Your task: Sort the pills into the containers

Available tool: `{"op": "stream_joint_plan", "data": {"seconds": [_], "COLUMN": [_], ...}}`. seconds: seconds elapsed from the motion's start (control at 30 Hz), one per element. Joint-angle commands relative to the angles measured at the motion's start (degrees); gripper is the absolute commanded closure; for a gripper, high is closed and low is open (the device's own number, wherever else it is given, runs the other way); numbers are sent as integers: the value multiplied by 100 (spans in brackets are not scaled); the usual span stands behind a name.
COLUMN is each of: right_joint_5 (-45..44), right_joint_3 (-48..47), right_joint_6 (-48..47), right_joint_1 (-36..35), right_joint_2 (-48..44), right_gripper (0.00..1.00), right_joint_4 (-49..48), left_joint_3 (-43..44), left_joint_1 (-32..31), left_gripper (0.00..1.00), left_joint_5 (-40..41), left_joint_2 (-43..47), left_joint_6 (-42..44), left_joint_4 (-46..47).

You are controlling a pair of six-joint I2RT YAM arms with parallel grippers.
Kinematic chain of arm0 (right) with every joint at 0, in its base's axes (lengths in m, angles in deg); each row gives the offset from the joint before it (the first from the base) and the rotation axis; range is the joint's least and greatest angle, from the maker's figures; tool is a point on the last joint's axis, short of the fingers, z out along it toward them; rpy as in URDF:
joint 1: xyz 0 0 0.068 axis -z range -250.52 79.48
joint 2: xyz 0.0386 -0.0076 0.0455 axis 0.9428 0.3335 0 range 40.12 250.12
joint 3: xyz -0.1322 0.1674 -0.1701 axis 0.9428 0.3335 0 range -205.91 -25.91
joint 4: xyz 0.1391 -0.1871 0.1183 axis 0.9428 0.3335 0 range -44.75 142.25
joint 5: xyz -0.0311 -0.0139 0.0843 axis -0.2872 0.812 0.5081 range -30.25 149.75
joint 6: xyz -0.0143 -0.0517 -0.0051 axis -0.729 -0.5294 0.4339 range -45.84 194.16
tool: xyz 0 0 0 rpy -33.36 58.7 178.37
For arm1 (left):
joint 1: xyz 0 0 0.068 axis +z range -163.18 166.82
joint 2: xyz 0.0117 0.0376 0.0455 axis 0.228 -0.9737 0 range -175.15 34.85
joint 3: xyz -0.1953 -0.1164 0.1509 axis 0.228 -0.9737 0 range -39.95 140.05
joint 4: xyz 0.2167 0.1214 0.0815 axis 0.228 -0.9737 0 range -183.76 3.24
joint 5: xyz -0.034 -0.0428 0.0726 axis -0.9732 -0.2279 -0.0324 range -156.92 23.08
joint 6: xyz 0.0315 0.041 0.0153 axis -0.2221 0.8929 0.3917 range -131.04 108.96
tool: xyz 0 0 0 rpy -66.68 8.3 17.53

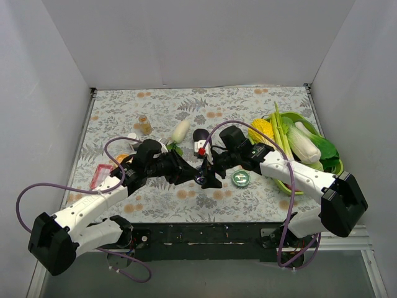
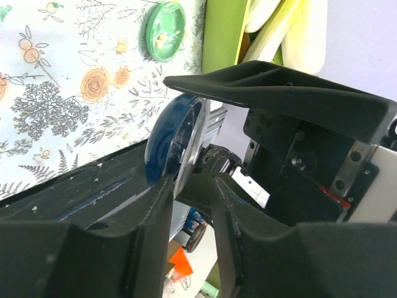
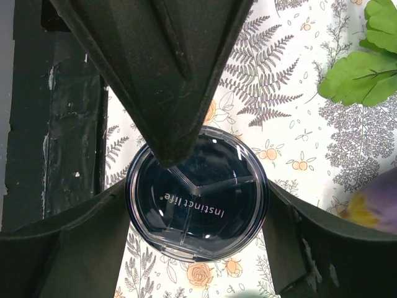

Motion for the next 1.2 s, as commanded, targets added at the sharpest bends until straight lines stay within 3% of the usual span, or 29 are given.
{"op": "stream_joint_plan", "data": {"seconds": [0.0, 0.17, 0.47, 0.6, 0.73, 0.9, 1.07, 1.17], "right_joint_5": [409, 436, 462, 444, 453, 462, 471, 506], "right_joint_3": [-27, 8, 105, 149, 184, 201, 219, 245], "right_joint_6": [-10, -2, 16, 7, 7, 7, 7, 16], "right_joint_1": [-125, -125, -125, -125, -125, -125, -125, -125], "right_joint_2": [-207, -216, -260, -295, -304, -304, -330, -348], "right_gripper": [96, 97, 96, 96, 96, 97, 97, 97], "right_joint_4": [-499, -499, -525, -569, -596, -605, -613, -631], "left_joint_3": [-194, -748, -1240, -1434, -1636, -2014, -2059, -1456], "left_joint_1": [-47, -47, -38, -29, 32, 146, 260, 375], "left_gripper": [64, 45, 43, 37, 25, 23, 21, 16], "left_joint_5": [-218, -613, -623, -745, -1008, -1378, -1449, -1449], "left_joint_2": [172, 523, 681, 778, 1006, 1147, 1244, 1341], "left_joint_6": [-27, -97, -545, -773, -843, -1326, -1337, -556], "left_joint_4": [756, 1627, 2674, 3227, 3806, 4949, 5057, 3821]}}
